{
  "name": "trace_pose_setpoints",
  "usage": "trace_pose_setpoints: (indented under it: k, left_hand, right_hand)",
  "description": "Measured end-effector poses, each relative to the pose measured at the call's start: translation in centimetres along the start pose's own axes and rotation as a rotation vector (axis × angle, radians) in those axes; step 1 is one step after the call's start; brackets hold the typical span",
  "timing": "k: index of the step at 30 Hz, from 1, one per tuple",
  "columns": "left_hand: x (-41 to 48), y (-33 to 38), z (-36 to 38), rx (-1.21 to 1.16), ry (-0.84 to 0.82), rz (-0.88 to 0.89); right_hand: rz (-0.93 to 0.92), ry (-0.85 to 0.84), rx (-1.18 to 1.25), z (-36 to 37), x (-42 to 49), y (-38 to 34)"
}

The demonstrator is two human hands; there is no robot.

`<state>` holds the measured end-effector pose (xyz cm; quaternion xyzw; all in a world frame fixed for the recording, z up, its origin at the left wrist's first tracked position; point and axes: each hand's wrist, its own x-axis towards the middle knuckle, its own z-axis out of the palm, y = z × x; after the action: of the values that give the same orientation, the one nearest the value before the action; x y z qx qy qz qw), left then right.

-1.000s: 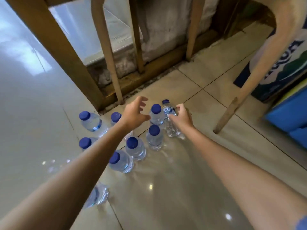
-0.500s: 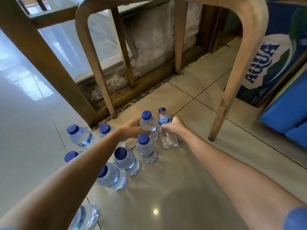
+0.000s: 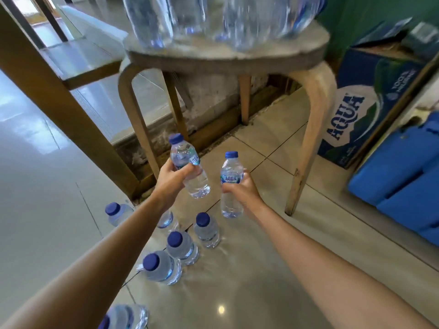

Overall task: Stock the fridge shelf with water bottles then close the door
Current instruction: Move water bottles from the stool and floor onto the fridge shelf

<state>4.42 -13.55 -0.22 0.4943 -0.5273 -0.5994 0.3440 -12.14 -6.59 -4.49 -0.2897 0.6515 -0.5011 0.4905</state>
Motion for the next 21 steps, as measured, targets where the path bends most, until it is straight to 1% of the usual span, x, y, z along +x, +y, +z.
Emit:
trace_pose_setpoints:
  k: [2,7,10,12,15,18,21]
  left_hand:
    - [-2.4,4.6,-0.3,0.025,-0.022,0.027]
    - [-9.7,17.3,-1.1,0.043,-0.054,-0.047]
    - [-14.3,26.7,-1.1,0.06,-0.089,-0.065]
    - [-17.1,33.7,-0.8,0.053,-0.146,-0.049]
    - [-20.8,44.7,0.3,-0.065,-0.229,-0.046]
    - [-23.6,54.8,2.3,-0.141,-0.186,-0.022]
    - [-25.7,64.0,5.1,-0.172,-0.159,0.045]
  right_hand:
    - [-0.016,-0.011,-0.02,-0.1,-2.9,-4.7]
    - [0.034,-0.064,-0.019,-0.5,-11.9,-16.5]
    - [0.035,-0.09,-0.008,-1.3,-17.3,-25.6]
    - [0.008,-0.092,0.005,-2.3,-20.8,-32.3]
    - [-0.052,-0.056,-0.004,-4.1,-25.5,-42.9]
    - [-0.106,-0.01,0.02,-6.6,-29.9,-53.2]
    - [-0.185,0.066,0.046,-9.6,-33.9,-62.9]
